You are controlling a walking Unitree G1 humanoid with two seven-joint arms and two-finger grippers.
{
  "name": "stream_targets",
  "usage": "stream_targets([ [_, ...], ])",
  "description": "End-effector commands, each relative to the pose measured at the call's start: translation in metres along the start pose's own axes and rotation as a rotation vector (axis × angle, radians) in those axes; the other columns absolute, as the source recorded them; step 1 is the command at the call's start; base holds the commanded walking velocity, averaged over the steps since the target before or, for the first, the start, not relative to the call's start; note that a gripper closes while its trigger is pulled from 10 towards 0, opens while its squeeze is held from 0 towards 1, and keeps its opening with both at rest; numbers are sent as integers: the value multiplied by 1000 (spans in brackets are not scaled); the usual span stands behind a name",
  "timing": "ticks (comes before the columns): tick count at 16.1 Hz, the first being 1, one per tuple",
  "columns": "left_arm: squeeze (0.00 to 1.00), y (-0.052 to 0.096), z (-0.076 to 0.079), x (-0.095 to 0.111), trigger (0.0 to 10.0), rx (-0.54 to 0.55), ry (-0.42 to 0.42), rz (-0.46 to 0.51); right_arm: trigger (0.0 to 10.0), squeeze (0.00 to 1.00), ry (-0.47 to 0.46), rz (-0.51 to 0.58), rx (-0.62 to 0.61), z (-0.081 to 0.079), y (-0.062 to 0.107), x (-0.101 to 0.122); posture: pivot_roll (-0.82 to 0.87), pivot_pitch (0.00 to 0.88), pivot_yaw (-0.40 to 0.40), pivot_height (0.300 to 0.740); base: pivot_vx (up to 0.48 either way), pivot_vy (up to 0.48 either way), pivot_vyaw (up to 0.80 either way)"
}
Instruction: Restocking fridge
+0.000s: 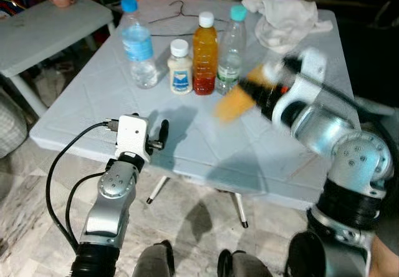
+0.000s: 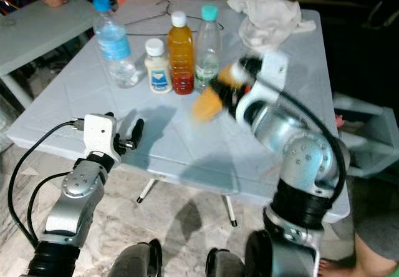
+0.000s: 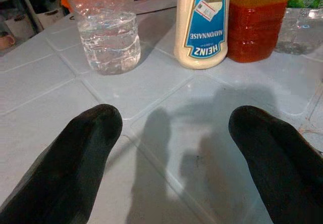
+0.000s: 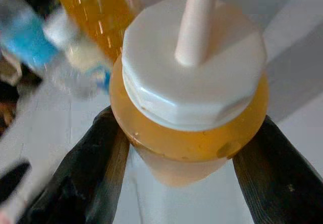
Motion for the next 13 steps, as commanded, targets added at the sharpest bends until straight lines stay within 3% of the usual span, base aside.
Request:
stream_targets([
  [1,0,0,1,-2,10000,-1,-11,-4,10000,0,35,-40,3,2,0,-6,-40,64,20,740,0,0,0],
  [5,0,3,1,-5,10000,6,-8,-13,10000,0,216,-19,-72,32,-10,-10,-32,91,16,740,0,0,0],
  [7,0,5,1,-6,10000,7,-8,-15,10000,0,297,22,-78,38,-14,-5,-29,98,16,740,0,0,0],
  [9,0,8,0,-7,10000,13,-8,-21,10000,0,449,85,-76,42,-22,1,-22,113,17,740,0,0,0],
  [13,0,12,-1,-9,10000,14,-15,-31,10000,0,567,126,-41,40,-34,-10,-9,142,19,740,0,0,0],
])
Point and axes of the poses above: a point about 5 cm out from each wrist's last joint towards the gripper, its own y axis pointing back from the gripper into the wrist, its own x axis along the axis of the wrist's last joint, z = x × y, the point moved 4 cm from there along -y, pointing out of the wrist towards the gripper, and after that the axes turned 5 degrees about y, right-handed, at the moved point
